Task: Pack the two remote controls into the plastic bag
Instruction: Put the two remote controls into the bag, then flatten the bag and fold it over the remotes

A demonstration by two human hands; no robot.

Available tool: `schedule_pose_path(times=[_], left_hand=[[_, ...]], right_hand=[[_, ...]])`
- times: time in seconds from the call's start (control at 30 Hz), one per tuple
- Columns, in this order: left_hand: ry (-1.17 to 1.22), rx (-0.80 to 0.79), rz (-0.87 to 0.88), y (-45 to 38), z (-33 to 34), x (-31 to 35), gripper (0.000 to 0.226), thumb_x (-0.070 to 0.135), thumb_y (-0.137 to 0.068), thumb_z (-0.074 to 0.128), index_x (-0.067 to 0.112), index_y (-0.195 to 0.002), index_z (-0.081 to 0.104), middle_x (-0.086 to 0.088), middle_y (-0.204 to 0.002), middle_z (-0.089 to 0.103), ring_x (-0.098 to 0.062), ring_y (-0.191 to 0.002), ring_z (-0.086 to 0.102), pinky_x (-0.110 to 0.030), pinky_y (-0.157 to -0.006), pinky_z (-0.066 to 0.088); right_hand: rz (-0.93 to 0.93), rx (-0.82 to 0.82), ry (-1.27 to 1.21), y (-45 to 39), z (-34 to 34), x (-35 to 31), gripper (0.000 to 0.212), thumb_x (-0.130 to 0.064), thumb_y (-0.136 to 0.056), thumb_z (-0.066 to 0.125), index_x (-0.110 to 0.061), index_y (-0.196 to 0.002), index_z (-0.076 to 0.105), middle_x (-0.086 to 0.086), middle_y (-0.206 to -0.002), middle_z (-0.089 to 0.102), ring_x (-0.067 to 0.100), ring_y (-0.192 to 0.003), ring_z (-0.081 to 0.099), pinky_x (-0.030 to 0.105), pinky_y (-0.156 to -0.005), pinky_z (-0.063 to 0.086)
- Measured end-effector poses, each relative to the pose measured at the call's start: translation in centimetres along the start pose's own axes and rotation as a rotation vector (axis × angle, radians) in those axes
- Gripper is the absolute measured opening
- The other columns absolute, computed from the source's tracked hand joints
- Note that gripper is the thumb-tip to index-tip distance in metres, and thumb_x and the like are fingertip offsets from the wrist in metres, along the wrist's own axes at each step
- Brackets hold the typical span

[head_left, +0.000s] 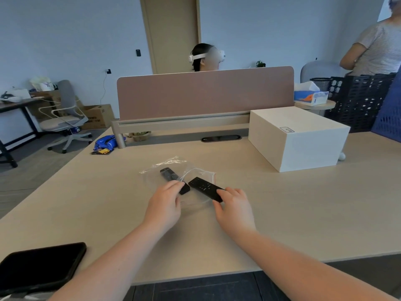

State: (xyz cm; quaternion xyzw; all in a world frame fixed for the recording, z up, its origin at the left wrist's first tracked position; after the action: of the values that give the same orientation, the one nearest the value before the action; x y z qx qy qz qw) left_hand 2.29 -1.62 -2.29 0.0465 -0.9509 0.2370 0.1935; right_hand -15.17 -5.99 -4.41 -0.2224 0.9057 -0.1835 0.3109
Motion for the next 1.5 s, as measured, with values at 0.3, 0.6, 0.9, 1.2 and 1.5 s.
schedule_pose_path(times=[0.3, 0.6, 0.9, 1.2, 1.5], left_hand=[[-0.005, -0.002, 0.040, 0.3, 0.7, -1.0, 0.047, -0.007, -0.081, 0.045, 0.013, -0.122, 0.056, 0.000, -0.128, 0.058, -0.025, -0.116, 0.051, -0.030, -0.093, 0.042], [-0.013, -0.008, 0.076, 0.5, 0.9, -2.2, 0.047, -0.007, -0.080, 0.045, 0.013, -0.121, 0.057, -0.001, -0.126, 0.060, -0.026, -0.113, 0.052, -0.034, -0.094, 0.045], [-0.026, -0.057, 0.096, 0.4, 1.0, -2.4, 0.047, -0.006, -0.080, 0.045, 0.015, -0.119, 0.058, 0.001, -0.125, 0.060, -0.026, -0.109, 0.052, -0.039, -0.092, 0.048], [-0.340, -0.120, 0.314, 1.6, 0.4, -3.9, 0.022, 0.047, -0.070, 0.069, 0.026, -0.077, 0.067, 0.013, -0.097, 0.069, -0.014, -0.088, 0.061, -0.026, -0.056, 0.055], [-0.443, -0.023, 0.367, 2.6, -0.7, -5.5, 0.008, 0.016, -0.071, 0.054, 0.020, -0.073, 0.062, 0.005, -0.080, 0.068, -0.018, -0.074, 0.064, -0.028, -0.040, 0.051]], right_hand=[[-0.015, -0.188, 0.224, -3.6, 2.9, -1.5, 0.024, -0.028, -0.088, 0.059, -0.010, -0.104, 0.054, 0.007, -0.106, 0.065, 0.028, -0.110, 0.048, 0.035, -0.080, 0.042], [-0.017, -0.288, 0.296, -4.8, 5.0, -0.9, 0.025, -0.026, -0.094, 0.046, -0.014, -0.101, 0.067, 0.002, -0.111, 0.061, 0.025, -0.116, 0.044, 0.030, -0.070, 0.032], [-0.006, -0.503, 0.270, -5.3, 5.2, -0.7, 0.050, -0.016, -0.090, 0.036, -0.030, -0.138, 0.040, 0.005, -0.147, 0.034, 0.028, -0.134, 0.024, 0.041, -0.101, 0.036], [-0.235, -0.363, 0.516, -6.1, 1.7, 2.6, 0.037, -0.006, -0.084, 0.045, -0.019, -0.116, 0.059, 0.004, -0.134, 0.043, 0.027, -0.122, 0.035, 0.035, -0.094, 0.040], [-0.406, -0.372, 0.472, -5.3, -0.8, 4.3, 0.020, -0.016, -0.092, 0.047, -0.015, -0.107, 0.061, 0.003, -0.155, 0.027, 0.025, -0.144, 0.014, 0.039, -0.111, 0.028]])
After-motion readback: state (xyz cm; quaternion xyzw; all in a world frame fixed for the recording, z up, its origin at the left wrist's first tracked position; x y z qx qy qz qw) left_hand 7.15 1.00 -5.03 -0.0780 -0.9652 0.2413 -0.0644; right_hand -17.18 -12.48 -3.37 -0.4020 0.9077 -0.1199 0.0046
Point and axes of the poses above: each hand's wrist, its own y-axis away from the middle knuckle, its own z-axis out of the palm, x = y × z, the point moved 1 cm from there along -y, towards the middle knuckle
